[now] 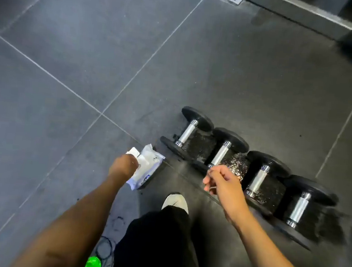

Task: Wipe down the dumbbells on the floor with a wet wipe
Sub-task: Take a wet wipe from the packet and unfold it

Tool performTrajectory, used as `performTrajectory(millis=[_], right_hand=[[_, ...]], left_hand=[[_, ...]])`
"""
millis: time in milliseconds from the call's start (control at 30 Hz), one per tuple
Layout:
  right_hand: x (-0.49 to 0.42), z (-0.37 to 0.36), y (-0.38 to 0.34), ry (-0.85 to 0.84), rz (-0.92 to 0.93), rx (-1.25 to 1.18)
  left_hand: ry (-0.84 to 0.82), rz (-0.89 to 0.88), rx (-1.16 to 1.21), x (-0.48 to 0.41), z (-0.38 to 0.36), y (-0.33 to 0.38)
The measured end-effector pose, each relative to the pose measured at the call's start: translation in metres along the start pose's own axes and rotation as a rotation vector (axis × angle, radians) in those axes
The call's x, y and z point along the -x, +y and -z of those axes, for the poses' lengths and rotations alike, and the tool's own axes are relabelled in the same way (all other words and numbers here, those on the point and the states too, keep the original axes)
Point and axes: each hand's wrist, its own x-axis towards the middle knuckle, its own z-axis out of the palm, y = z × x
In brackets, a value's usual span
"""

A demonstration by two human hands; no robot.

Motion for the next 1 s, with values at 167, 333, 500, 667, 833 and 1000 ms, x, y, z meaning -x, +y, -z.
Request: performTrajectory(millis=[167,333,500,667,833,1000], right_hand=[[-0.025,-0.019,0.020,-0.005,-0.009,-0.002],[-0.036,-0.033,0.026,-0.012,-0.018,-0.027],[-0.039,-0.044,0.033,-0.033,-0.031,-0.020],[-0.037,-0.049,0.036,-0.067,-0.026,0.013],[-0.036,-0.050,0.041,-0.068,-0.030,0.014],[-0.035,-0.051,0.044,-0.068,-0.039,0.010]], left_hand=[[-0.075,0.093,-0.085,-0.028,-0.034,-0.007],[0.062,0.098,-0.274,-0.040,-0.050,0.005],[0.065,0.064,-0.388,-0.043,-0.061,0.001],[0.117,-0.001,-0.394,-0.043,-0.071,-0.002],[0.156,-0.054,-0.346,-0.047,-0.072,-0.002],[0.192,-0.059,-0.296,-0.051,-0.075,-0.008]])
